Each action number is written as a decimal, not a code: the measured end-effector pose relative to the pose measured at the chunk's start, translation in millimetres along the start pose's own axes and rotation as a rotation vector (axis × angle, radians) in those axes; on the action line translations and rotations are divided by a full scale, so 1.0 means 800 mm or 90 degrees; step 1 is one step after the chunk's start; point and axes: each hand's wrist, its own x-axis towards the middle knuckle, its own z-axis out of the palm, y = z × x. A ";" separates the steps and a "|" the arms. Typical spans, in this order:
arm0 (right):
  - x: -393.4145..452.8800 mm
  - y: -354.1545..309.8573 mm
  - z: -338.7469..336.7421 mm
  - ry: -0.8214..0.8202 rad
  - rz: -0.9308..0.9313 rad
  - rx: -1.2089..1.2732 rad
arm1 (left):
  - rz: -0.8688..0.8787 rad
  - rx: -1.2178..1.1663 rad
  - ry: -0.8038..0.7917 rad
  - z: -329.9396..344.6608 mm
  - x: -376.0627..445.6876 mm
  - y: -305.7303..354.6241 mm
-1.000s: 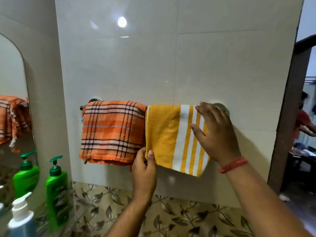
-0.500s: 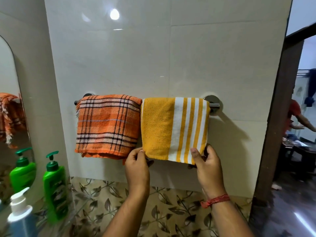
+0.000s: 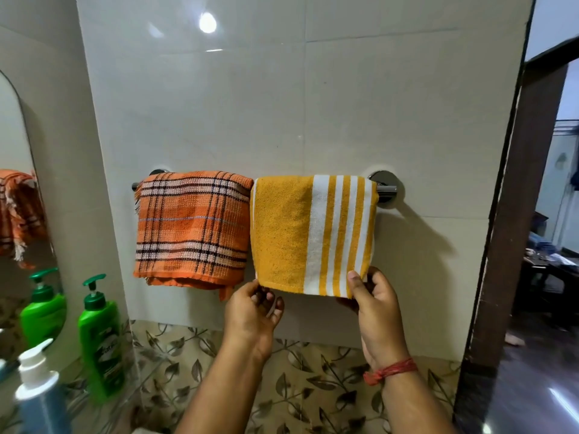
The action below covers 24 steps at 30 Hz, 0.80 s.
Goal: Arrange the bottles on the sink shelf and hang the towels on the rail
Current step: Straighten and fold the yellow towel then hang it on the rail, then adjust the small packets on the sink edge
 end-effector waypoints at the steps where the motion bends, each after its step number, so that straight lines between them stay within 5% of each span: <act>1: 0.000 -0.001 -0.002 0.013 -0.011 -0.032 | 0.084 0.070 0.022 -0.001 -0.004 -0.004; 4: 0.002 -0.014 -0.005 0.084 -0.088 -0.169 | 0.556 0.380 0.096 -0.009 -0.030 -0.015; 6: 0.012 -0.031 -0.001 0.077 -0.143 -0.186 | 0.784 0.533 0.044 -0.005 -0.038 -0.020; 11: 0.037 -0.052 0.012 0.055 -0.201 -0.237 | 0.771 0.786 -0.098 0.009 -0.025 -0.024; 14: 0.003 -0.033 0.014 0.136 -0.451 -0.358 | 0.791 0.794 -0.103 -0.017 -0.025 -0.031; 19: -0.073 0.064 0.032 -0.099 -0.611 -0.402 | 0.782 0.842 0.001 -0.110 -0.018 -0.052; 24: -0.114 0.146 0.055 -0.325 -0.518 -0.352 | 0.670 1.046 0.179 -0.225 -0.020 -0.077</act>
